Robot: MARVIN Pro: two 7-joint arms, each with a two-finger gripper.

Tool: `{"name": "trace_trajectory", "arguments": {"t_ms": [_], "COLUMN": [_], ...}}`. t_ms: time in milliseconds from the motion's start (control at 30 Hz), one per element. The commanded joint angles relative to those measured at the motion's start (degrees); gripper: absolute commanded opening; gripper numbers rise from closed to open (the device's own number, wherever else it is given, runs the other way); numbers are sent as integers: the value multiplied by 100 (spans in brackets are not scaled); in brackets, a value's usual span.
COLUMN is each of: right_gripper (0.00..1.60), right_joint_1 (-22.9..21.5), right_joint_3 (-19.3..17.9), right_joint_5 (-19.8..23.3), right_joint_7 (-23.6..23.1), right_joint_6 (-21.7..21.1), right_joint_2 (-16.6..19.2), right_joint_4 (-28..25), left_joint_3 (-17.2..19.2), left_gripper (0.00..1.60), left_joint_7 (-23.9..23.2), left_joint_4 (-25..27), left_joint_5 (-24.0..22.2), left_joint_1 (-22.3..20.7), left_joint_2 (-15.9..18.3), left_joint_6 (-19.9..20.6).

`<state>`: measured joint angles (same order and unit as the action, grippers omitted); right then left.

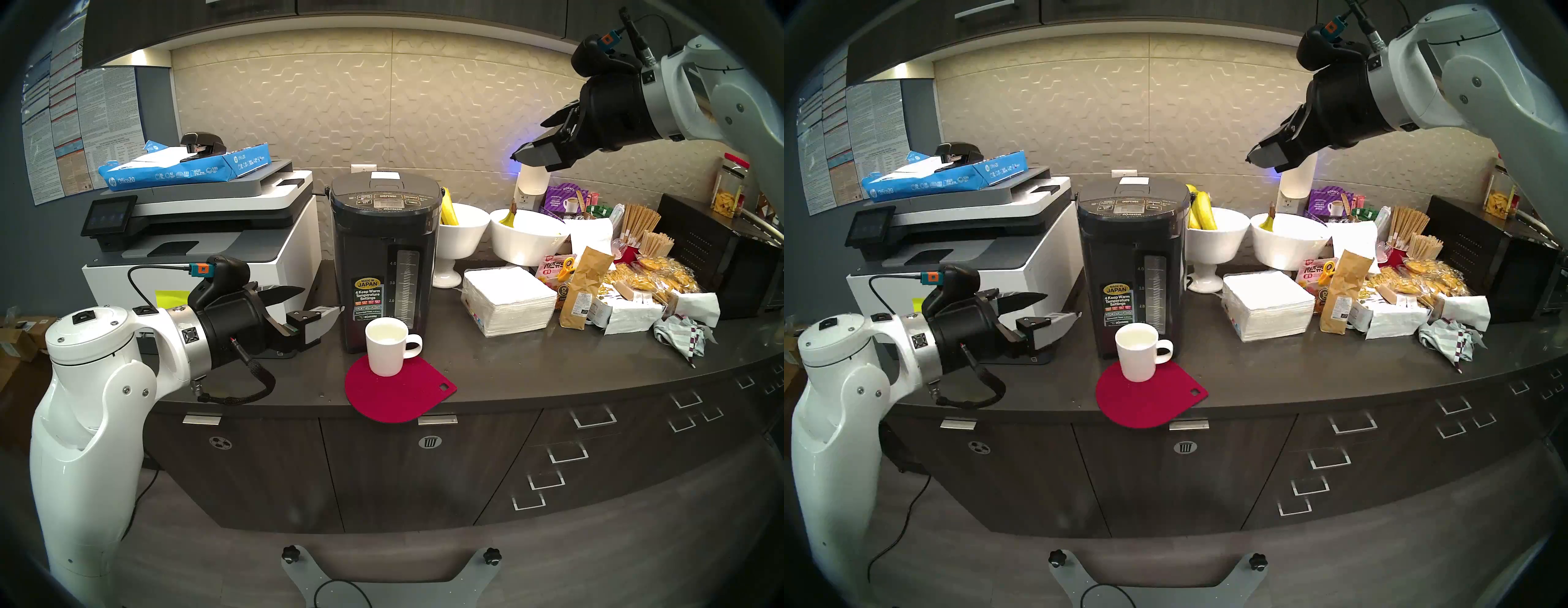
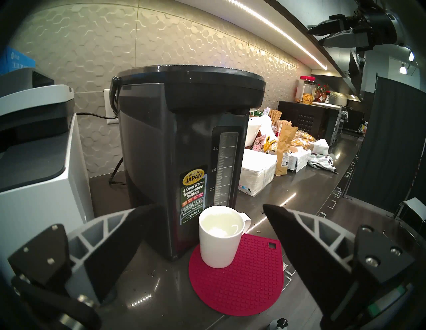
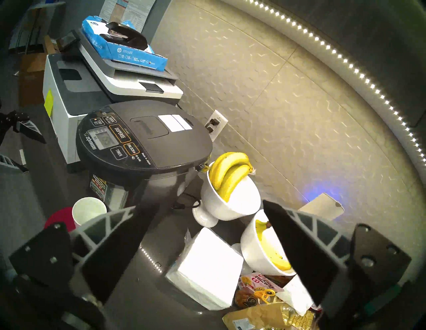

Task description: Press the water dispenser button and fill the cup

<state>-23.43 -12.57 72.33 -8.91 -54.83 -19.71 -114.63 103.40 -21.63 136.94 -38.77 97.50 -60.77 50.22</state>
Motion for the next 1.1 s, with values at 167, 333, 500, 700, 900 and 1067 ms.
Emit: {"name": "trace_trajectory", "arguments": {"t_ms": [167, 333, 500, 700, 900, 1067], "right_gripper": [160, 160, 160, 160, 160, 160], "right_joint_1": [-32, -30, -27, -26, -26, -26], "right_joint_3": [-72, -75, -77, -78, -78, -78], "right_joint_5": [16, 17, 18, 20, 22, 22], "right_joint_7": [96, 99, 101, 103, 105, 106], "right_joint_6": [60, 59, 59, 59, 59, 59], "right_joint_2": [6, 6, 6, 6, 6, 6], "right_joint_4": [0, 0, -1, -1, -1, -1], "left_joint_3": [4, 4, 4, 4, 4, 4], "left_gripper": [160, 160, 160, 160, 160, 160], "left_joint_7": [1, 1, 1, 1, 1, 1], "left_joint_4": [71, 71, 71, 71, 71, 71], "left_joint_5": [-1, -1, -1, -1, -1, -1], "left_joint_1": [-2, -2, -2, -2, -2, -2], "left_joint_2": [-2, -2, -2, -2, -2, -2], "left_joint_6": [-1, -1, -1, -2, -2, -2]}}
